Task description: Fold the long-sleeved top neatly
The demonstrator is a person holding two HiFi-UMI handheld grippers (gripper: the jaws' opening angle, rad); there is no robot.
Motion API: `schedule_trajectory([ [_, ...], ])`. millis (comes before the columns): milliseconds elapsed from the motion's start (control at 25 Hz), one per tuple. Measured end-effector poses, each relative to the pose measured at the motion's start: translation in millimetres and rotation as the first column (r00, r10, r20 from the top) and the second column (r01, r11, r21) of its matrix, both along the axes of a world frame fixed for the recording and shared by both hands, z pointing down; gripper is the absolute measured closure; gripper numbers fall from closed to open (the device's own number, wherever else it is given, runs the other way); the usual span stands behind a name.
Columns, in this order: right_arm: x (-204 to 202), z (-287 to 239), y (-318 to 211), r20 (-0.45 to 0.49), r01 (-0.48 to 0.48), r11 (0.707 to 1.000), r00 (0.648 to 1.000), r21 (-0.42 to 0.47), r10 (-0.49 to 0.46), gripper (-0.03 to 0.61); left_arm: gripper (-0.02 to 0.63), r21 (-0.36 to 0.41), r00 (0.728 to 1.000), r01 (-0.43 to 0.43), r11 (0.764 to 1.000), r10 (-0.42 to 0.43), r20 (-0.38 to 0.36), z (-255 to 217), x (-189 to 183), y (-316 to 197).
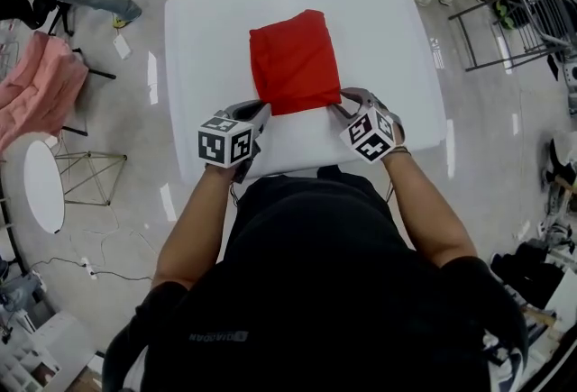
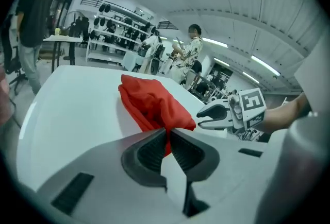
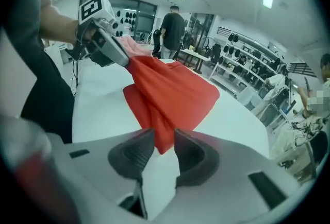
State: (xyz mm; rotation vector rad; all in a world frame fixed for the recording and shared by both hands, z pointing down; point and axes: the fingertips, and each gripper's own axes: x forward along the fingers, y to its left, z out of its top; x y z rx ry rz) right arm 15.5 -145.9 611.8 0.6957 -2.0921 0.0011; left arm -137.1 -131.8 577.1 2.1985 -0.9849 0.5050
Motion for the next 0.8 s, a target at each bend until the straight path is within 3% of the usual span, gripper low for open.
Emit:
schedule_trajectory([
  [120,-7,-4,-5,0.018,-0.009,1.0,1.0,0.013,0.009,0.445,0.584,0.029,0.997,0.017,0.999,-0.014,-0.072,-22,5,-10],
  [240,-15,5,-8,-0.023,0.005,1.0,1.0,0.023,-0.004,0.428,0.584,0.067,0.989,0.037,0.997,-0.027,-0.146,-53,13,-25],
  [320,-17,8,-12,-0.056,0.003,0.998,0.998,0.057,0.0,0.482,0.584,0.085,0.985,0.053,0.995,-0.038,-0.171,-68,16,-36],
  [400,-14,0,-18,-0.013,-0.033,0.996,0.999,0.078,0.034,0.54,0.584,0.097,0.987,0.064,0.993,-0.049,-0.156,-75,13,-43],
  [560,-1,-23,-22,0.074,-0.046,0.993,0.997,0.11,0.038,0.545,0.584,0.046,0.986,0.078,0.996,-0.07,-0.152,-77,6,-37],
  [680,8,-9,-10,0.0,0.053,0.993,0.999,0.104,-0.054,0.535,0.584,-0.023,0.987,0.061,0.998,-0.064,-0.151,-59,11,-15],
  [800,11,19,8,-0.094,0.154,0.988,0.984,0.027,-0.15,0.487,0.584,-0.087,0.994,0.068,0.994,-0.075,-0.073,-12,6,4],
])
